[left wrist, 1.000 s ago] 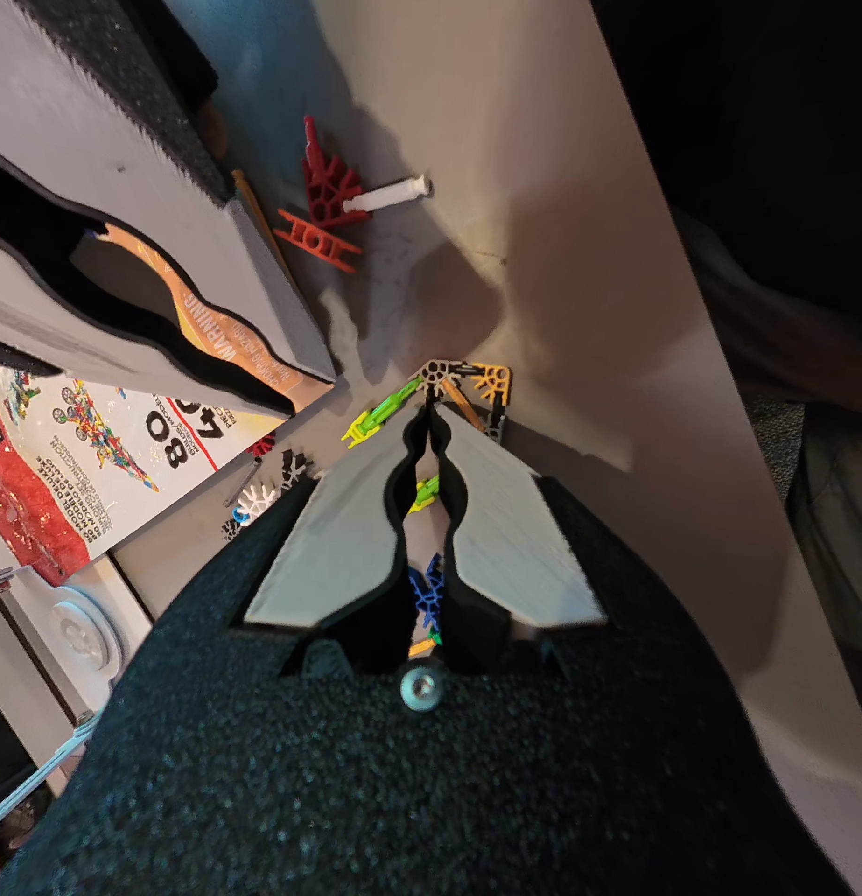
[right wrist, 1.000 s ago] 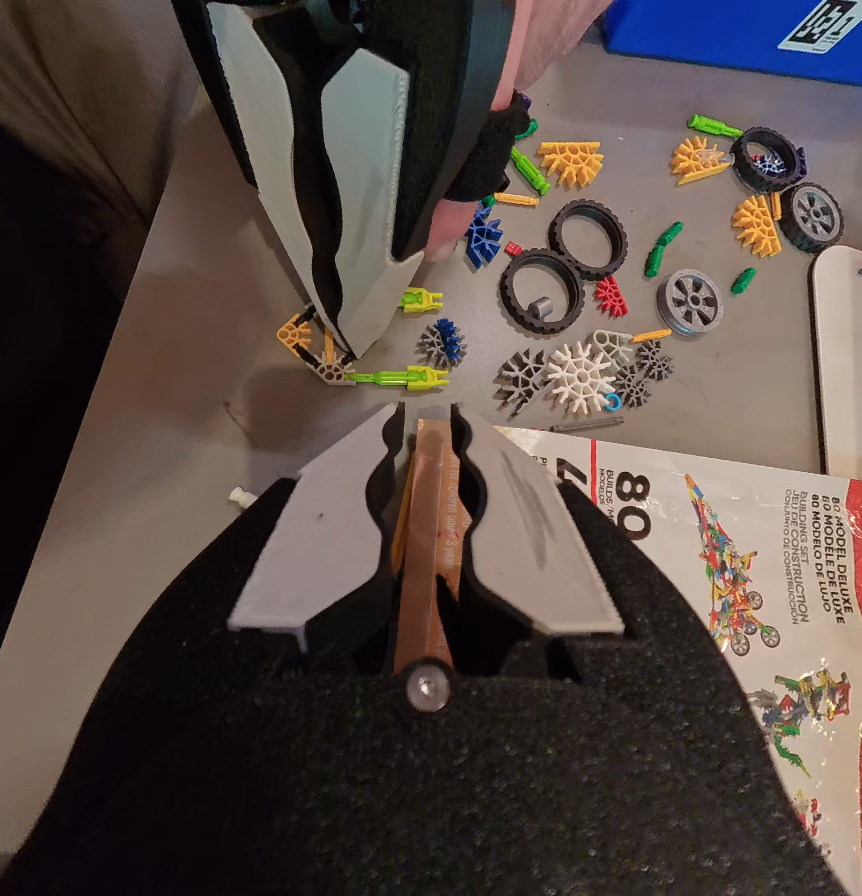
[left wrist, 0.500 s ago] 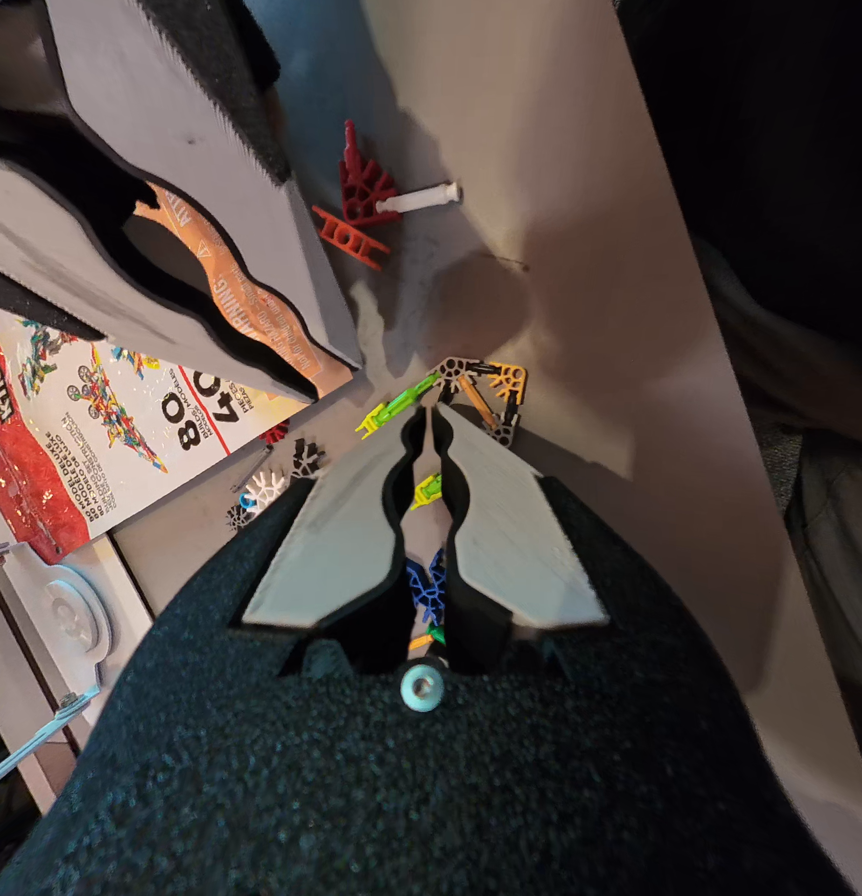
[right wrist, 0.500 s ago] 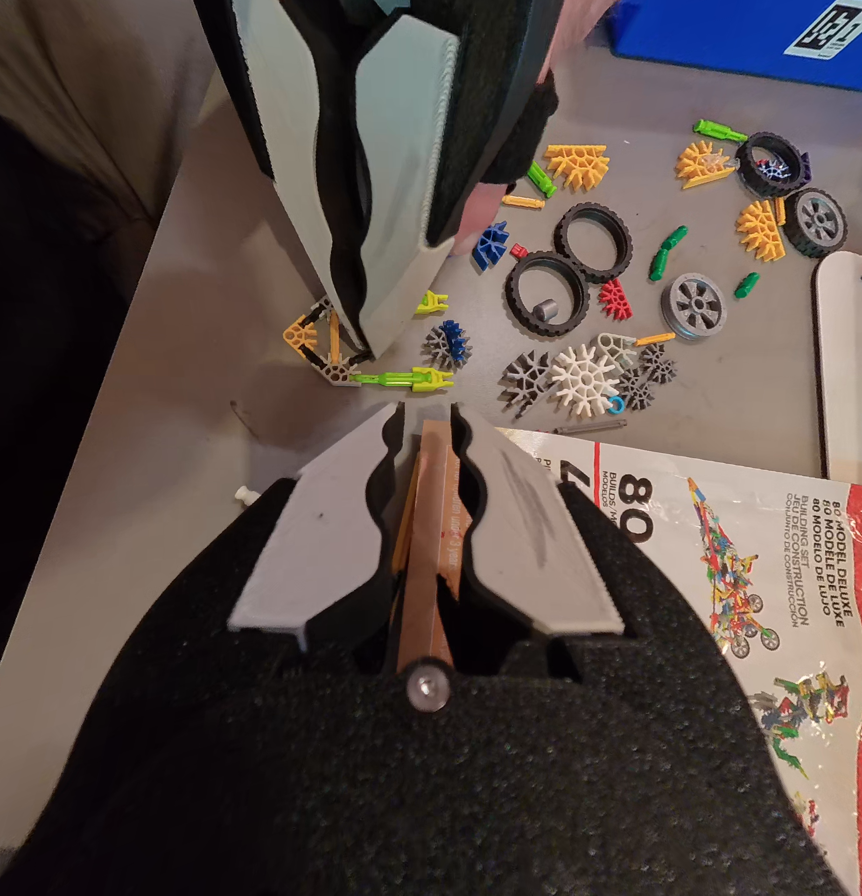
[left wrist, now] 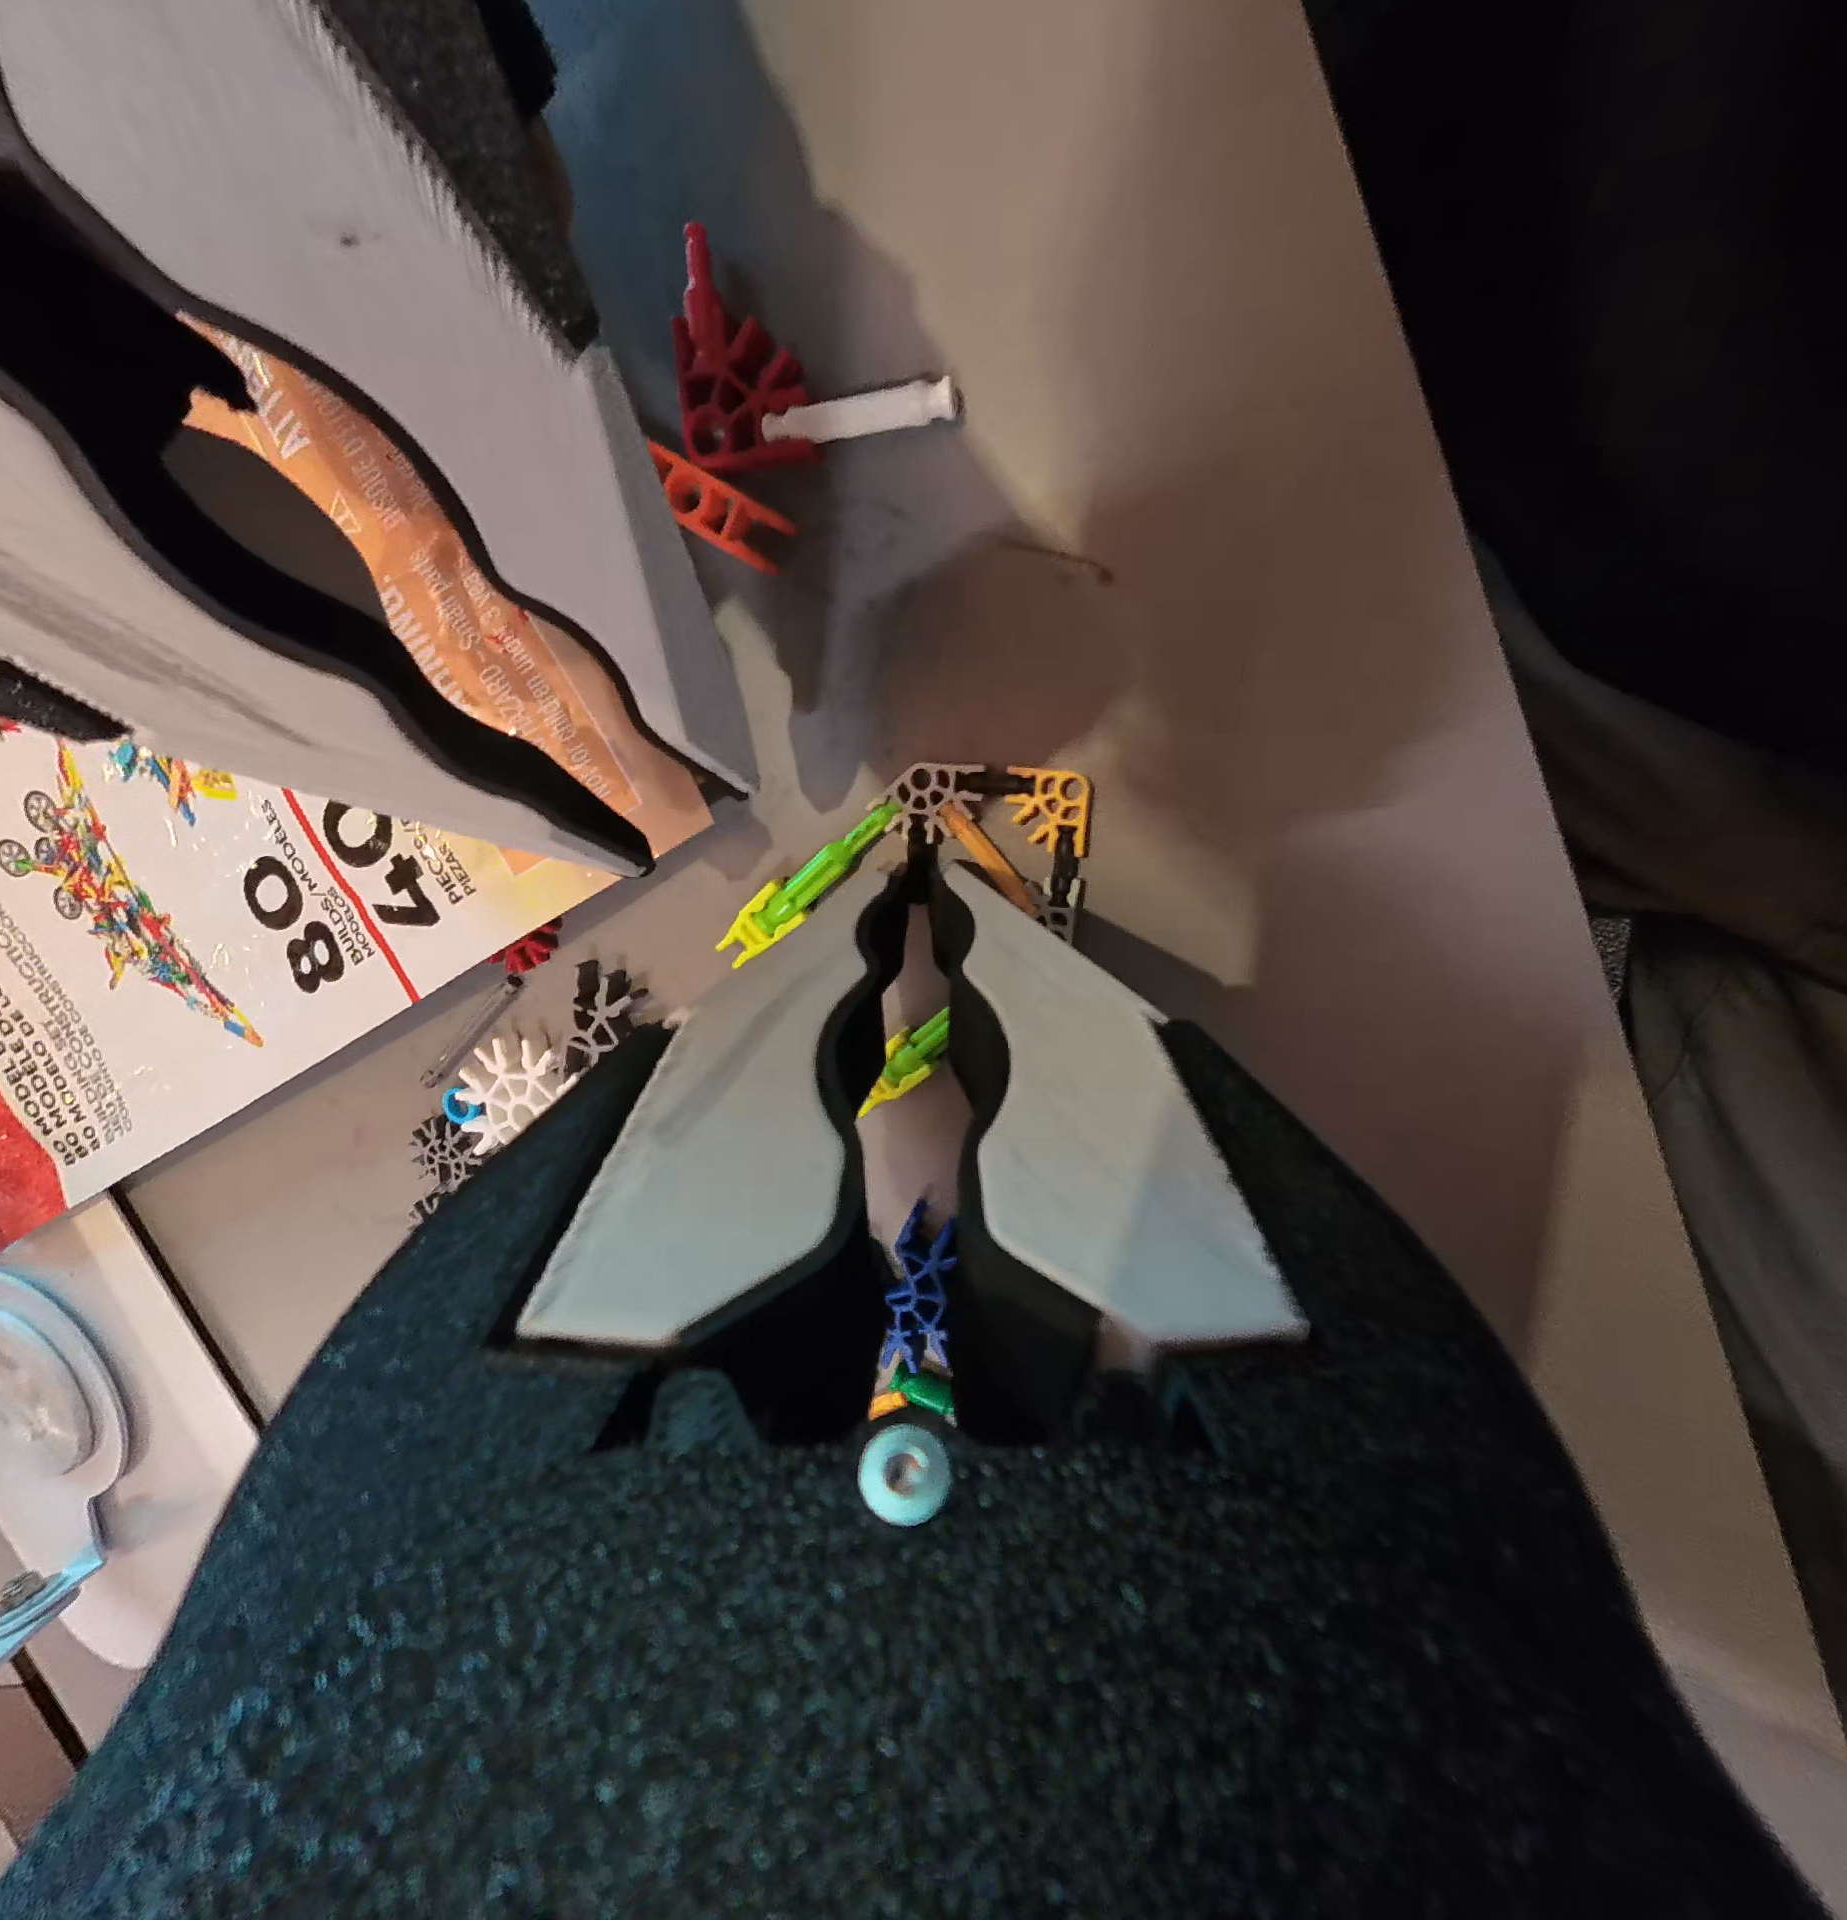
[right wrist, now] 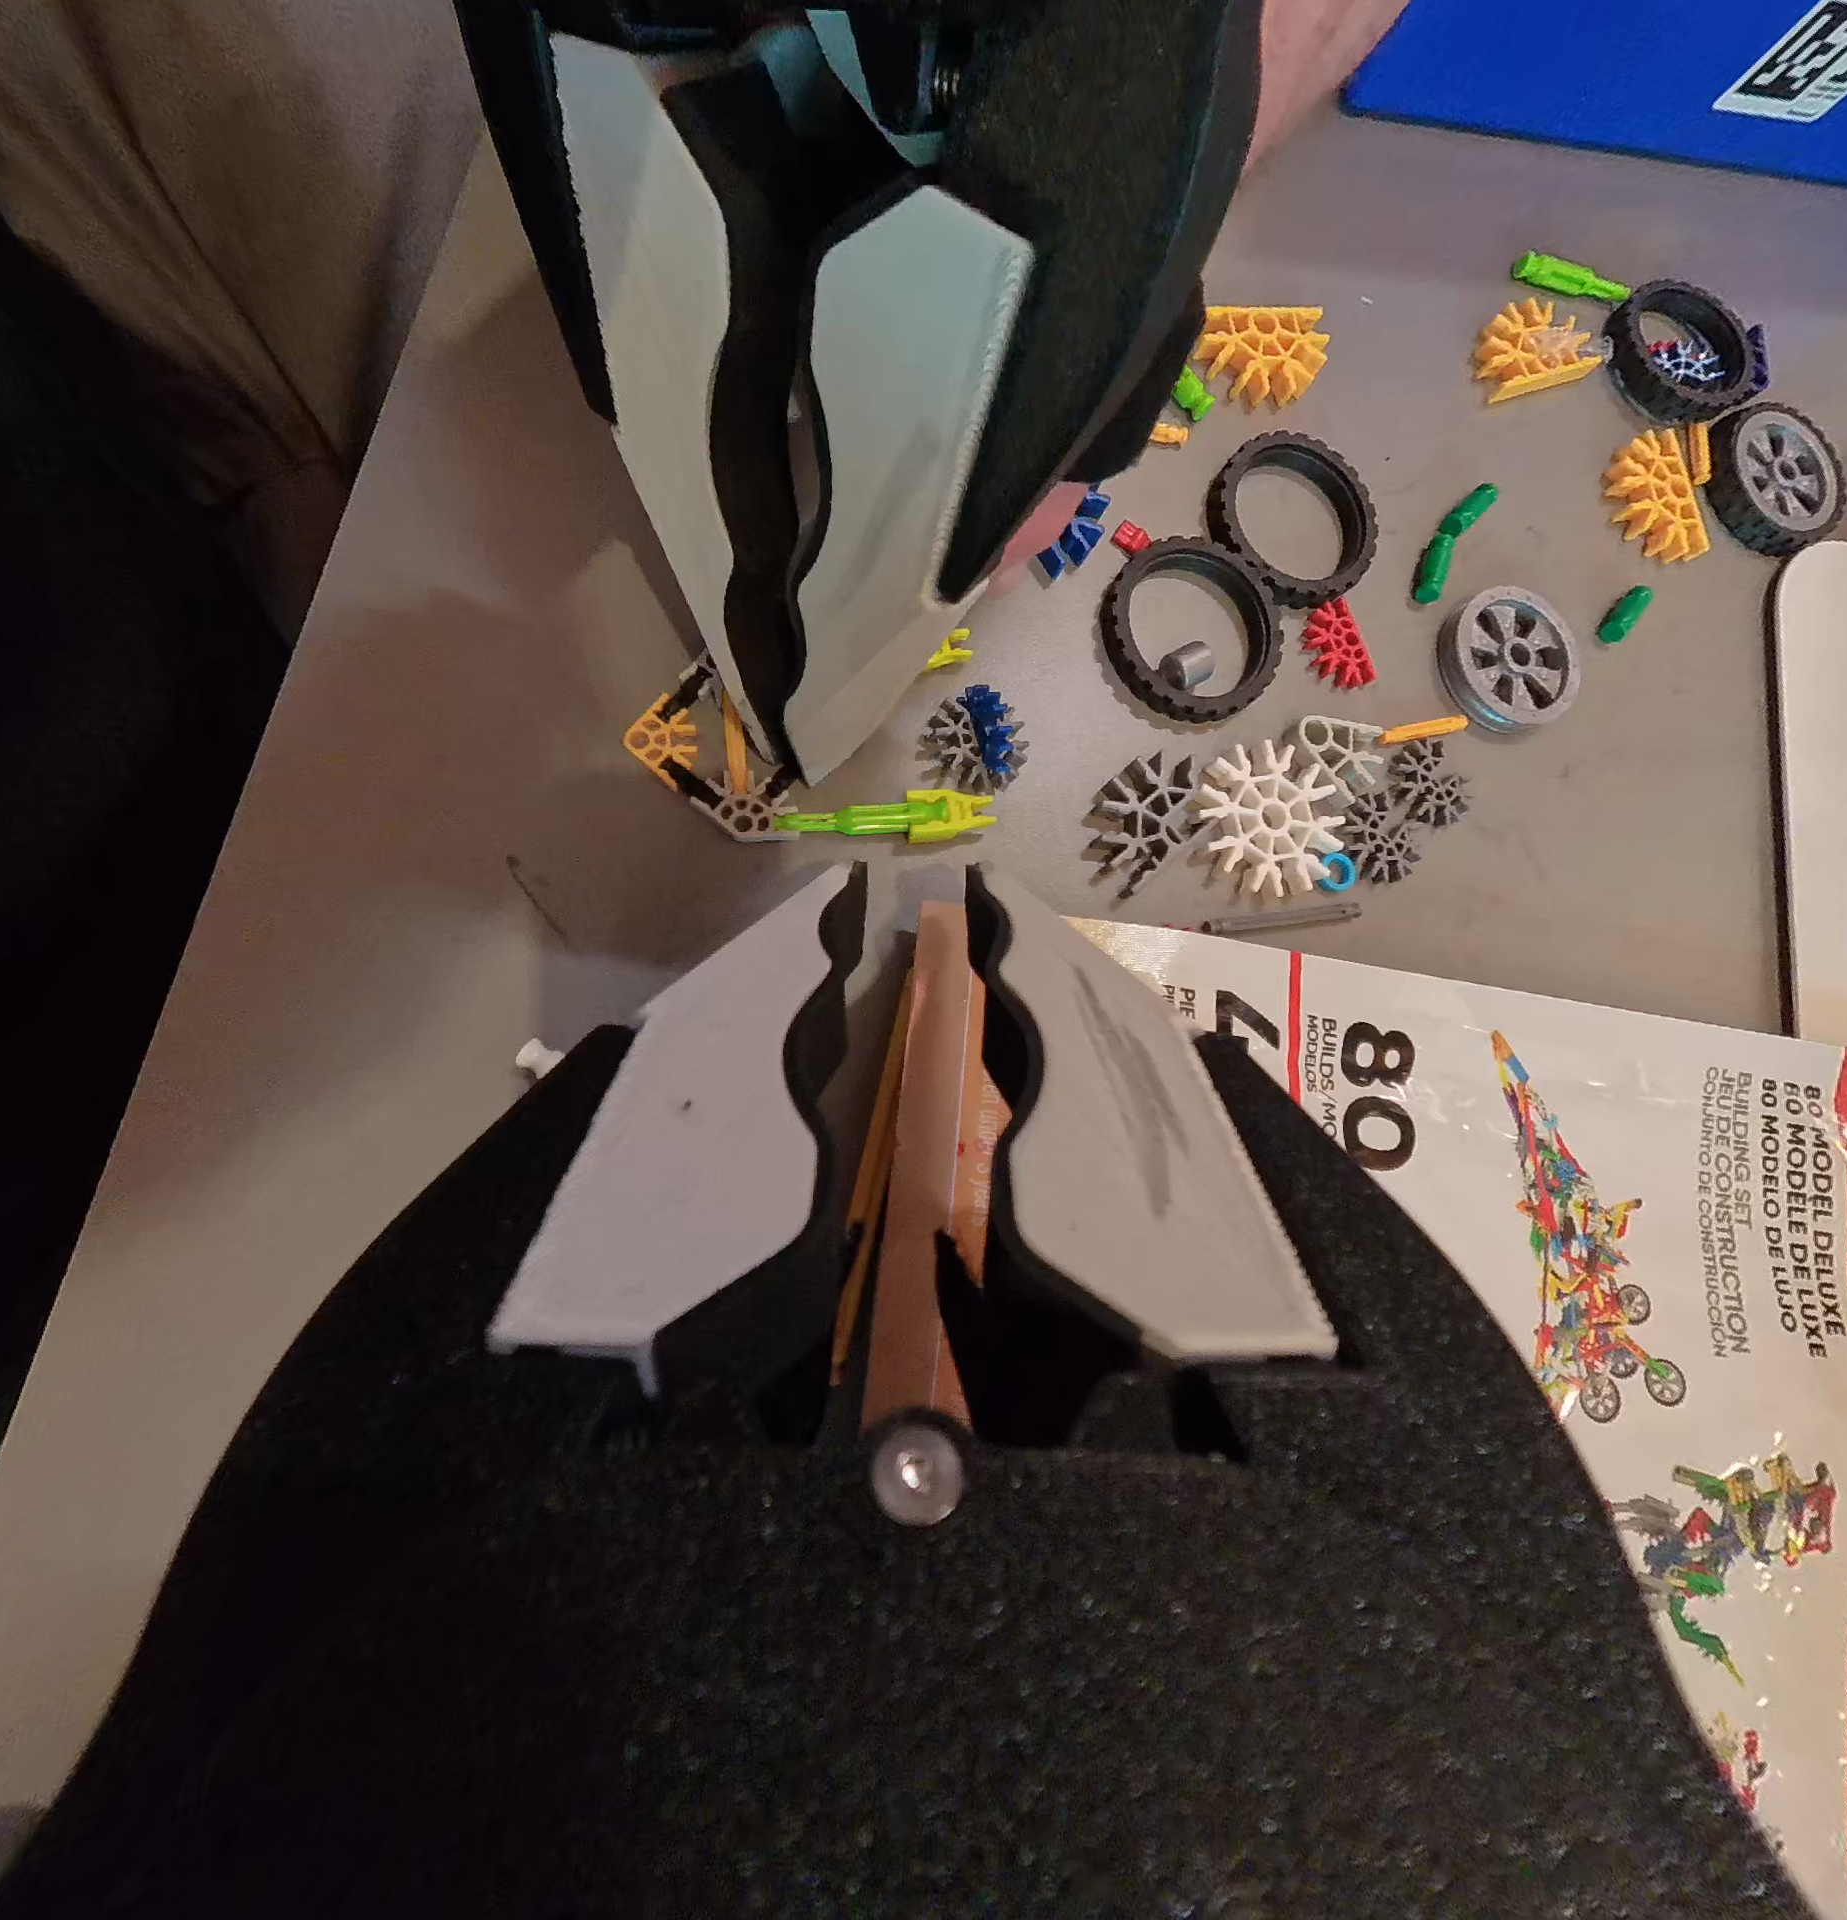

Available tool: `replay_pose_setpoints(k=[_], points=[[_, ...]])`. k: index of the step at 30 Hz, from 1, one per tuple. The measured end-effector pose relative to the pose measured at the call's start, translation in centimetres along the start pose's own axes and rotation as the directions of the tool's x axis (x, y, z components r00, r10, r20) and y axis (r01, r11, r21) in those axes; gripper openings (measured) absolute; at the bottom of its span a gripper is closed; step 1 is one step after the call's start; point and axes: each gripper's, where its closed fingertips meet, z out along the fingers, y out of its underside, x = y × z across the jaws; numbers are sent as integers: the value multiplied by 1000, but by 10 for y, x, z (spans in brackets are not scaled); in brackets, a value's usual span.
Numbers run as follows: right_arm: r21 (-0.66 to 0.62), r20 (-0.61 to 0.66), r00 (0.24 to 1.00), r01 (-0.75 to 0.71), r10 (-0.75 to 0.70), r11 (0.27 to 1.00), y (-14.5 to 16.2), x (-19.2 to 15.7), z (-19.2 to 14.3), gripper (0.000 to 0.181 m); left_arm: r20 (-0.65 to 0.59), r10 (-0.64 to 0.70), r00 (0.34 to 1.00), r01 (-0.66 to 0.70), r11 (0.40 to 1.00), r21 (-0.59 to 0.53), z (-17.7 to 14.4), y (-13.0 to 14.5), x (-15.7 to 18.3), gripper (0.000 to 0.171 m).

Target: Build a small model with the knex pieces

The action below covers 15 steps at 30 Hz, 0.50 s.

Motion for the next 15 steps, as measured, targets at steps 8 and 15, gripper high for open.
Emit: replay_pose_setpoints(k=[8,15], points=[[-3,6,1000,3,-3,1000,0,-2,0,18,16,-64,998,64,998,12,-6,-1,-5,1],[-4,7,1000,4,-4,1000,0,-2,0,18,5,-59,998,59,998,-21,-1,-1,-1,2]])
